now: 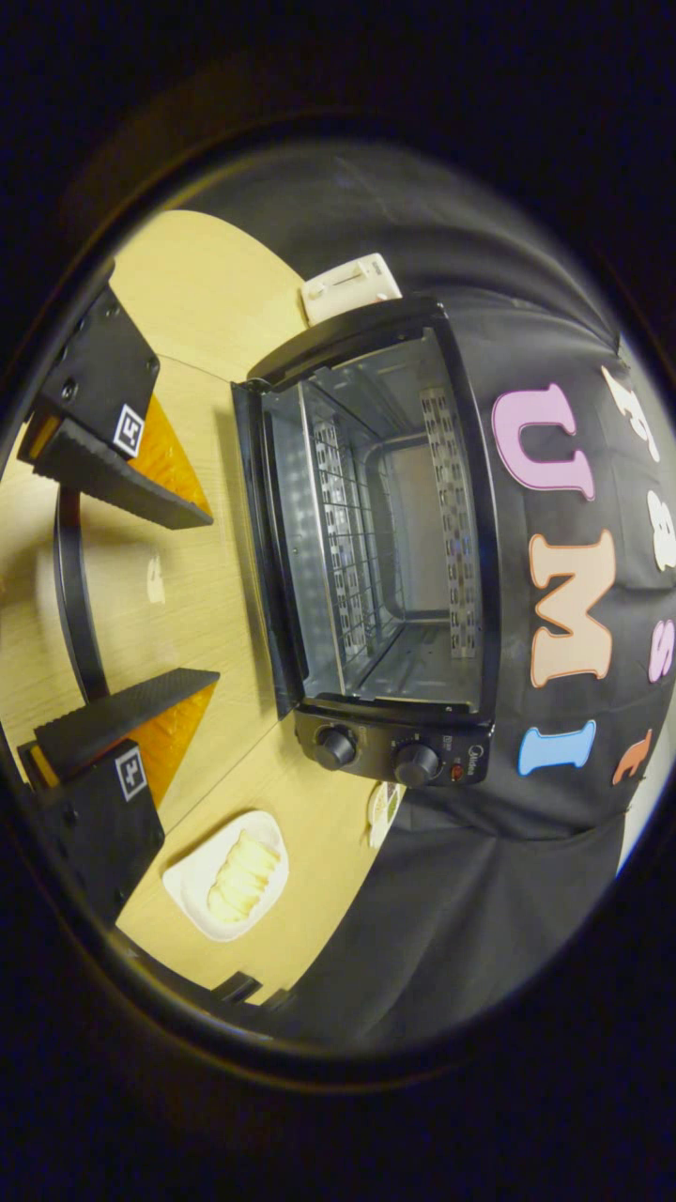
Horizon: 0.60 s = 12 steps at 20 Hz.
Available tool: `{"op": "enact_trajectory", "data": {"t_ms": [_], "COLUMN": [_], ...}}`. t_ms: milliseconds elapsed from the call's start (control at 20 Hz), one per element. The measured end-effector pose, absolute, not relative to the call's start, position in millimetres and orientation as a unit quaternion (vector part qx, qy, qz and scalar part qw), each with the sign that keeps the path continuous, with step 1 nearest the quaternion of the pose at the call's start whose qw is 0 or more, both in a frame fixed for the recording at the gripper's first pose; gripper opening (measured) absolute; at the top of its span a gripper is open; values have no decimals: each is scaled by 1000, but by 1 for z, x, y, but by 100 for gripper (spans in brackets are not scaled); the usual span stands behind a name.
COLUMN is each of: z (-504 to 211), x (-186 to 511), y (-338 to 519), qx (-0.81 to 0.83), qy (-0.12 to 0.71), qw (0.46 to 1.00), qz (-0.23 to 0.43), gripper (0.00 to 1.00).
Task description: Open the toaster oven, put the food inside, and close the toaster oven door.
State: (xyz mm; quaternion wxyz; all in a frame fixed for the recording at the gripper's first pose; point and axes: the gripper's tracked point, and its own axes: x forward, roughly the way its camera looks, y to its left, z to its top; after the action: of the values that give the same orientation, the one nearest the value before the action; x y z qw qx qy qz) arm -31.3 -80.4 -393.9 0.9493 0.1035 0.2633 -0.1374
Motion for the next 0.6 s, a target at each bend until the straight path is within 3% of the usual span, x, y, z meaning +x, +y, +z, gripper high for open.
{"op": "enact_trajectory", "data": {"t_ms": [200,600], "z": [-392,-367], "x": [-34,-61], "y": [-85,-162], "qx": [115,158], "qy": [273,267], "qw": [943,919], "qz": [-150,-242], "gripper": [95,94]}}
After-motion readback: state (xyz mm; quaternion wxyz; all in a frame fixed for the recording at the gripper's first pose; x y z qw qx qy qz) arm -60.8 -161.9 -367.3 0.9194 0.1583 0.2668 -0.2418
